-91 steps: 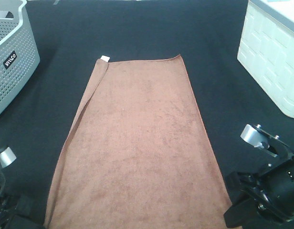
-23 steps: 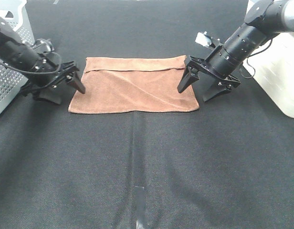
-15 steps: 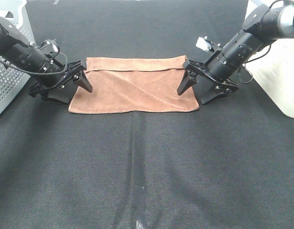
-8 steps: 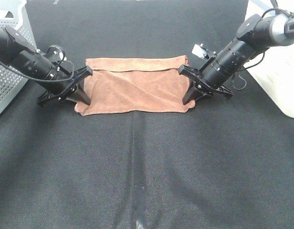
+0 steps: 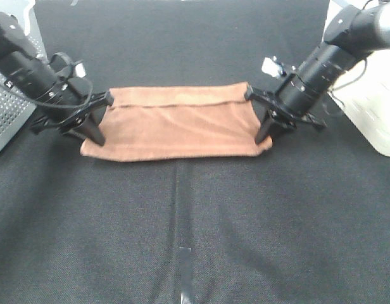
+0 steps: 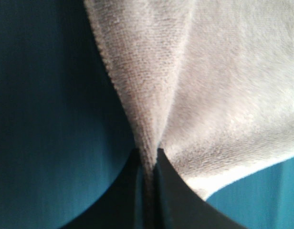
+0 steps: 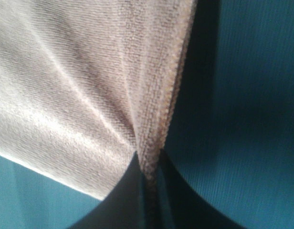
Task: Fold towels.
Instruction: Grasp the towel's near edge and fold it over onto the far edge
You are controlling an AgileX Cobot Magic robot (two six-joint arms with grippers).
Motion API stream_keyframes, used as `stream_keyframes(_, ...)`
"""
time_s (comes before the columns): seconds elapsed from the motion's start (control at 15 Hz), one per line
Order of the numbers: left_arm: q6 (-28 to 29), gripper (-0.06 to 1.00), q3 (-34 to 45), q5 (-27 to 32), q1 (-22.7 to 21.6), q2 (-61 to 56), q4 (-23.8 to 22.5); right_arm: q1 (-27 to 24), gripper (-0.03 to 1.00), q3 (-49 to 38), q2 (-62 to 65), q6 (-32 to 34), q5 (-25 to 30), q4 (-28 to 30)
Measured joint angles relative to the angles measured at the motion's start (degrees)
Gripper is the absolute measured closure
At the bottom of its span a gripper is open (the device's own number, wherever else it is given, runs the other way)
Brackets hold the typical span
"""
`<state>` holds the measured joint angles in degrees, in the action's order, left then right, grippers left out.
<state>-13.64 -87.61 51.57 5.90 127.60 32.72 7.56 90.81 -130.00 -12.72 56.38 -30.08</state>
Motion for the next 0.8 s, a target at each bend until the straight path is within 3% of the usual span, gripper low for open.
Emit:
stream_keyframes(0.47, -3.1, 0.93, 20.6, -4.7, 0.1, -12.1, 0.0, 0.4, 0.97, -29.1, 12.3, -6.2, -10.9, -6.8)
stream_keyframes(0.67, -3.2, 0.93, 21.4, -6.0, 0.1, -12.1, 0.1, 0.4, 0.97, -29.7, 13.0, -7.6, -12.1, -7.7)
stream_keyframes(0.8, -2.2, 0.93, 16.7, -6.7, 0.1, -12.1, -0.2, 0.4, 0.97, -25.8, 13.0, -7.7, -12.5, -7.3)
